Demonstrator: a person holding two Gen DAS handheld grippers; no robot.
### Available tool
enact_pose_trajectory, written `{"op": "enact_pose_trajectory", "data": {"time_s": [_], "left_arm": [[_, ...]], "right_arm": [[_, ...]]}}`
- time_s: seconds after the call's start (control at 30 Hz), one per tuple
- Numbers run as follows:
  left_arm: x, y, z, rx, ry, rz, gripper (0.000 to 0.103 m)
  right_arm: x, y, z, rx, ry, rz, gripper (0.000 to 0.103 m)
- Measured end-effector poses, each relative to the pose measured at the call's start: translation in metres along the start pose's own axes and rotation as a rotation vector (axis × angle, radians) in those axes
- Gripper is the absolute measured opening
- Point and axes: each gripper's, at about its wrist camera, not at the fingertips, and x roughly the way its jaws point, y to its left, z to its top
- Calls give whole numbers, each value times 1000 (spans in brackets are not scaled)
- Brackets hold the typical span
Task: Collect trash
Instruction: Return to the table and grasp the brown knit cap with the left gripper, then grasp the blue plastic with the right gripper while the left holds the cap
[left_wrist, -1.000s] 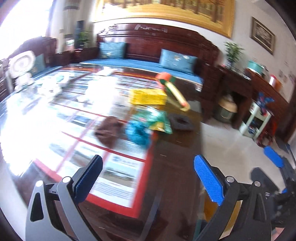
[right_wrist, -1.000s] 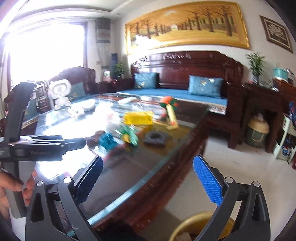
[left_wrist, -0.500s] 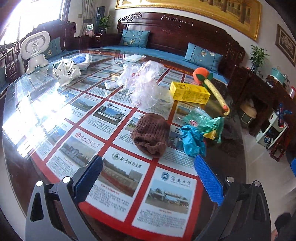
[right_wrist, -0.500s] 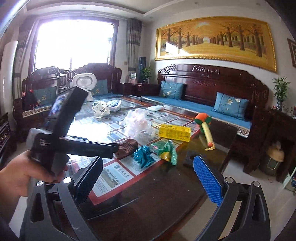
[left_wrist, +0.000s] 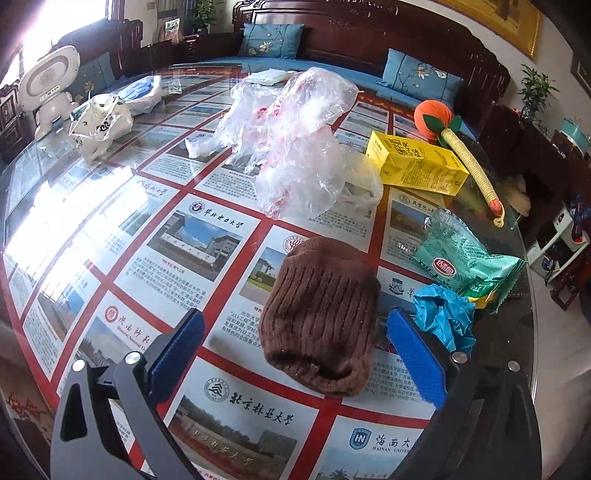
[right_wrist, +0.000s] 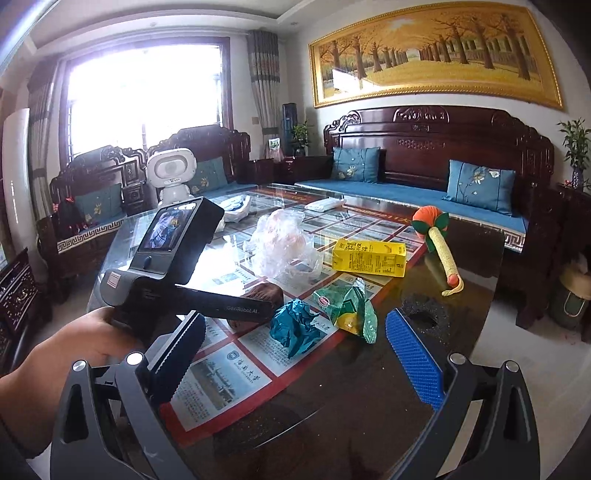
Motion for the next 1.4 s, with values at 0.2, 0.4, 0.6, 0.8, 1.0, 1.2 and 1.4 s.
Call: {"op": "enact_pose_trajectory", "data": {"time_s": [0.2,0.4,0.6,0.8,1.0,1.2,1.4], "left_arm": [[-5,-5,-3,68,-28,18,49],[-10,1,-2,77,-38,-65,17],[-20,5,-5,84,-57,-87,12],[-21,12,-6,61,-60,-125,9],[-30,16,-5,55,-76,-145,9],[-38,17,-5,55,-94,-147,8],[-47,18,-7,51,-110,-156,8]], "right_arm": [[18,-2,1,17,43,15,95],[33,1,1,15,103,33,95],[62,3,4,1,202,36,95],[79,3,12,3,239,61,95],[107,12,17,-63,316,53,94],[130,6,15,-61,379,26,93],[138,-2,11,-7,449,103,35]]}}
